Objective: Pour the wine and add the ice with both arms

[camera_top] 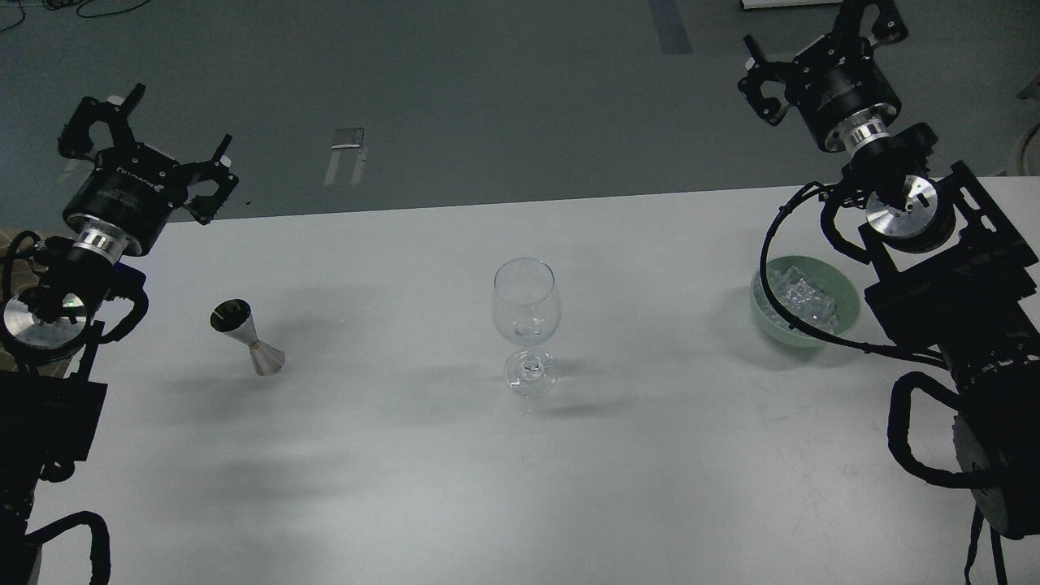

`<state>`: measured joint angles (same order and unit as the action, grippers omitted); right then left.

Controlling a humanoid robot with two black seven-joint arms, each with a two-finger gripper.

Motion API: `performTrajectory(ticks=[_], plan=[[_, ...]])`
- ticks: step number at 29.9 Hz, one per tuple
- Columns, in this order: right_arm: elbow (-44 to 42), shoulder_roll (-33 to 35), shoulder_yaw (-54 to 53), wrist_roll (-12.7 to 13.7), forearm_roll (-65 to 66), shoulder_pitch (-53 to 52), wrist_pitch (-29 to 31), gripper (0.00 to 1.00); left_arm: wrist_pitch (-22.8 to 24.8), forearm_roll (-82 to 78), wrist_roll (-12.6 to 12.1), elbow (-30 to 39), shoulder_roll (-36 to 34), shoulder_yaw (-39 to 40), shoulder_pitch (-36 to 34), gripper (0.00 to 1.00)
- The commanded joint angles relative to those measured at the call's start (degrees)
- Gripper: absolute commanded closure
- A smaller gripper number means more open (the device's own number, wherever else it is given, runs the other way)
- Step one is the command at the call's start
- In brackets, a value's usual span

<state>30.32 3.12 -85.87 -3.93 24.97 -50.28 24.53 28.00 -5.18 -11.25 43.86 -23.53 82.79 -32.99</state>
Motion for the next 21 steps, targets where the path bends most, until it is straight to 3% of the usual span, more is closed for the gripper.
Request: performTrajectory(ticks=[1,21], plan=[[0.0,-0.48,-0.79,-0.12,-0.01,0.0,-0.01,0.0,0.0,-0.27,0.0,0.0,0.06,-0.35,0.11,0.02],[0.27,2.15,-0.79,-0.12,0.08,-0.43,0.08,0.0,0.0,-2.46,0.0,-1.06,-2.66,-0.44,-3.75,0.02]])
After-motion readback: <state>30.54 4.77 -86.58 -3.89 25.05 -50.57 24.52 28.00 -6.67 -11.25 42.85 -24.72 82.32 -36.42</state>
